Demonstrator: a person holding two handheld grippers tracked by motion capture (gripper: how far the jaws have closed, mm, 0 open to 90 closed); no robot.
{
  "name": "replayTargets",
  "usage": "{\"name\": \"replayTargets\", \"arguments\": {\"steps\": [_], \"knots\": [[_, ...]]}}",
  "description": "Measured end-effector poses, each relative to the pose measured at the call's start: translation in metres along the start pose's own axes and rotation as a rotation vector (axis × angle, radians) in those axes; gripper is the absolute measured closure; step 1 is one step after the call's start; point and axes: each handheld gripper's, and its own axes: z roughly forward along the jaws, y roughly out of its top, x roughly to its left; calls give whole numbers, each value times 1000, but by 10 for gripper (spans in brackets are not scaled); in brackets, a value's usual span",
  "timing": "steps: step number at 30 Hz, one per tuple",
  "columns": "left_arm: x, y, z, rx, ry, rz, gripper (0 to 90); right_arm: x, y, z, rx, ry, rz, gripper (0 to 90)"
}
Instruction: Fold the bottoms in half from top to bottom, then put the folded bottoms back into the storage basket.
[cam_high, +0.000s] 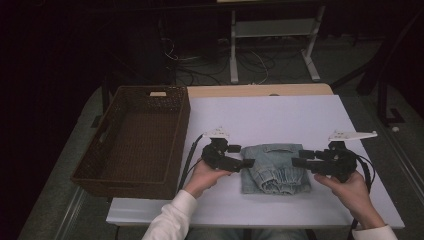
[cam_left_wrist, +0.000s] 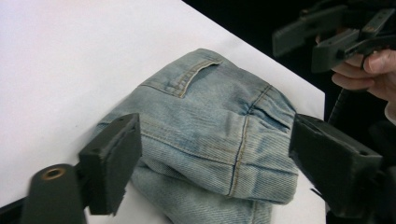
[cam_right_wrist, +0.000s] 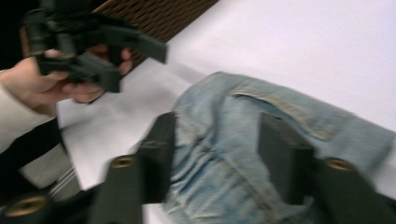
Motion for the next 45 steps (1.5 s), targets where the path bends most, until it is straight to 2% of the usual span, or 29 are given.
{"name": "replayTargets", "arguments": {"steps": [2,3,6,8,9,10,17,20,25,38,45], "knots": [[0,6,0,11,2,9,140,-4,-1,-4,-16,-27,17,329],[0,7,0,7,-1,8,135,-6,-2,-6,-23,-38,32,256],[3,15,1,-1,-7,0,112,-11,-4,-11,-40,-69,63,153],[5,20,3,11,-9,-6,77,-14,-7,-15,-51,-90,85,81],[7,21,5,16,-7,-8,56,-16,-8,-17,-55,-108,96,11],[9,23,6,22,1,-11,39,-17,-9,-18,-54,-118,103,0],[25,30,14,18,35,-52,14,-28,-22,-25,-69,-147,165,0],[35,28,17,18,56,-85,14,-31,-27,-22,-71,-158,192,0],[47,22,27,44,71,-118,13,-33,-31,-11,-68,-158,227,0],[58,8,48,117,92,-162,14,-29,-38,6,-42,-159,251,0],[64,0,51,125,98,-193,14,-21,-39,18,11,-169,231,0]]}}
